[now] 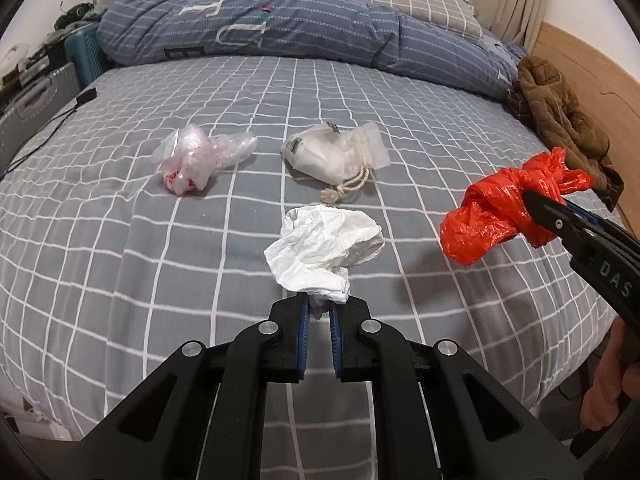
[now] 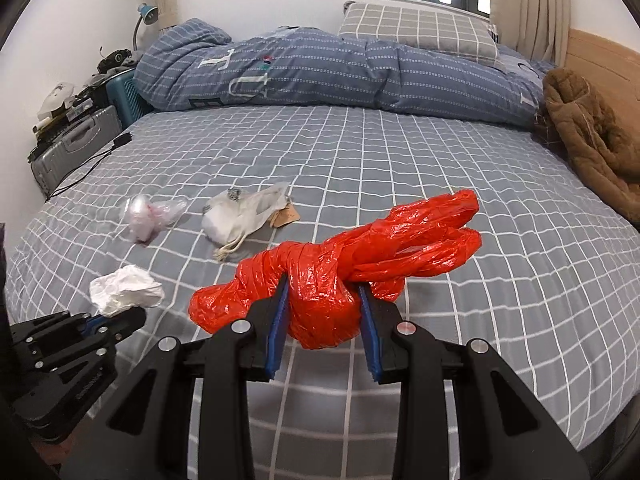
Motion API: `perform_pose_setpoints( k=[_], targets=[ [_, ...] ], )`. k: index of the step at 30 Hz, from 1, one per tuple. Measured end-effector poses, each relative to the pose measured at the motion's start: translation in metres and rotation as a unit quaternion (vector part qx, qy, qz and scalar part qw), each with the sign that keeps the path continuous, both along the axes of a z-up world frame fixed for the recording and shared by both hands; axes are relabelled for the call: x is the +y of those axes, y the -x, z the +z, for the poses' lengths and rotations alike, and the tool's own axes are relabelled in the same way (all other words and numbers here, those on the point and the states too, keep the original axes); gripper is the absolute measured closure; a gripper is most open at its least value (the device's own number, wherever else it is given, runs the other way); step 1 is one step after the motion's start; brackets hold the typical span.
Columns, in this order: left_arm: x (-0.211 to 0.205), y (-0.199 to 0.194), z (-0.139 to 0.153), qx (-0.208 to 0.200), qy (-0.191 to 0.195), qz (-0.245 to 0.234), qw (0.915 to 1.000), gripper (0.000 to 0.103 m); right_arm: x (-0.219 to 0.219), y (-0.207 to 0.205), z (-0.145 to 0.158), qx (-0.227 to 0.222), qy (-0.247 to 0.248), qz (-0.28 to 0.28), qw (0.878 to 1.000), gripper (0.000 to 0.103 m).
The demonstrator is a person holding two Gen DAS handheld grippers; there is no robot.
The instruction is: Collect trash
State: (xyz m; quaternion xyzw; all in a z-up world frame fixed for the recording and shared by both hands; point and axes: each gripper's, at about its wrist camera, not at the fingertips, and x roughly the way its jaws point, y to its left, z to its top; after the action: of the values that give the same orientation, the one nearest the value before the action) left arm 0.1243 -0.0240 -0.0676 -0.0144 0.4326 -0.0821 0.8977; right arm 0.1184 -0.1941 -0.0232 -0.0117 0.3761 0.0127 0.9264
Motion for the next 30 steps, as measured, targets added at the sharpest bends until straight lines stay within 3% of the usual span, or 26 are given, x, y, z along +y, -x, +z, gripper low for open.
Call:
perform_pose_setpoints(
  k=[13, 30],
  targets=[
    [-0.006, 0.054, 0.006, -0.003, 0.005, -0.017, 0.9998, 0.095, 0.005, 0.067, 0.011, -0.003, -0.004, -0.004, 1.000, 0.073],
    [-0.001, 0.121, 0.002, 0.013, 0.018, -0.019, 0.9996, 0.095, 0.007, 0.151, 0.002, 0.015, -0.018, -0.013, 1.000, 0.072]
  ],
)
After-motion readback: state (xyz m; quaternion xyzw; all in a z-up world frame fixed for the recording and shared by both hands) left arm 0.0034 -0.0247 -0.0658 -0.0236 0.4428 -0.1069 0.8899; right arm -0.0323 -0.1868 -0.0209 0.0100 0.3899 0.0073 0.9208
